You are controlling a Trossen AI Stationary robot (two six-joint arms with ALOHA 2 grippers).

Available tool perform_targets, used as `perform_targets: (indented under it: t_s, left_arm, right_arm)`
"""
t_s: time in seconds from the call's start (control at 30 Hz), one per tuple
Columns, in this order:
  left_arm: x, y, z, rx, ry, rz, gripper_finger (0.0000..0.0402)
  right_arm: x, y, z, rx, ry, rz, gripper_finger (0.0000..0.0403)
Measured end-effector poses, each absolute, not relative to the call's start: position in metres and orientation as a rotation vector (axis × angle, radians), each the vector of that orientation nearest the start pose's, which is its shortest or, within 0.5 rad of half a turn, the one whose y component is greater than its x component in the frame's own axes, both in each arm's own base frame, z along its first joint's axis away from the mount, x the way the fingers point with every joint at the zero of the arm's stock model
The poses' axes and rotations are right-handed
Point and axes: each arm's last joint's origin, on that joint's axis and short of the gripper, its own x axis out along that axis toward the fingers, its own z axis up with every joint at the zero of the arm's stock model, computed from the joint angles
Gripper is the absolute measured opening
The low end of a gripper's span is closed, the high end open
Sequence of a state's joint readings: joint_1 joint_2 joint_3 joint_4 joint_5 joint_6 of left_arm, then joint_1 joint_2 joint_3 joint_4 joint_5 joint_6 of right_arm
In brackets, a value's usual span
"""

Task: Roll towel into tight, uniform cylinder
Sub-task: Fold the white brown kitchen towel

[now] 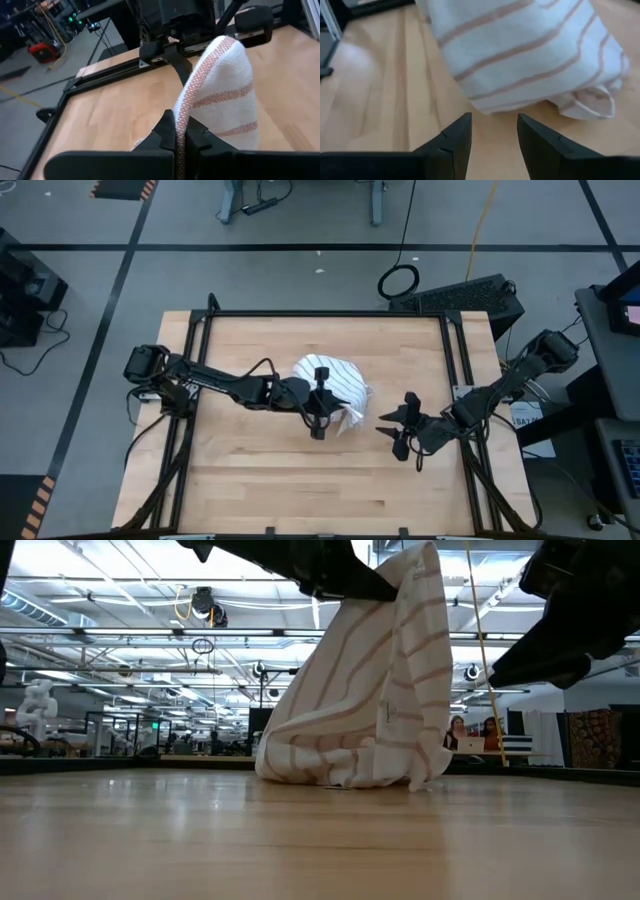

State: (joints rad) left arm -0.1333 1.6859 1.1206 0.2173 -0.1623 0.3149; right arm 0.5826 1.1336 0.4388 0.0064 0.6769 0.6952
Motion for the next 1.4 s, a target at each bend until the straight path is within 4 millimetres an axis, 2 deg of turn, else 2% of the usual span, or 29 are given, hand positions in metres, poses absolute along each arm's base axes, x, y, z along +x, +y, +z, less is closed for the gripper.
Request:
perform_targets:
  t_s: [0.27,0.53,0.67,0.8,0.9,1.03,1.17,1.27,1.4]
  left_arm:
    - [0.378,-0.042,0.253,0.369,0.344,-0.015,0.0002]
    - [0.381,-0.034,0.259,0.357,0.276,0.02,0.0005]
    - [0.382,-0.026,0.262,0.352,0.252,0.045,0.0006]
    - [0.383,-0.017,0.264,0.346,0.238,0.07,0.0007]
    - [0.383,-0.014,0.264,0.342,0.241,0.079,0.0007]
    - [0.383,-0.012,0.264,0.341,0.235,0.089,0.0008]
    - [0.383,-0.011,0.266,0.344,0.23,0.133,0.0008]
    - [0.383,-0.009,0.265,0.344,0.243,0.187,0.0008]
    - [0.382,-0.006,0.265,0.332,0.256,0.255,0.0008]
  right_arm:
    - [0.183,0.102,0.164,0.201,0.507,-0.284,0.0154]
    - [0.201,0.109,0.145,0.104,0.458,-0.335,0.0196]
    - [0.212,0.109,0.138,0.136,0.403,-0.365,0.0208]
    - [0.219,0.11,0.131,0.174,0.376,-0.378,0.0205]
    - [0.221,0.107,0.126,0.195,0.353,-0.449,0.02]
    - [0.223,0.102,0.123,0.216,0.295,-0.556,0.0185]
    - [0.225,0.098,0.121,0.21,0.283,-0.59,0.0155]
    - [0.225,0.097,0.121,0.201,0.288,-0.592,0.0118]
    - [0.225,0.098,0.123,0.176,0.293,-0.581,0.0047]
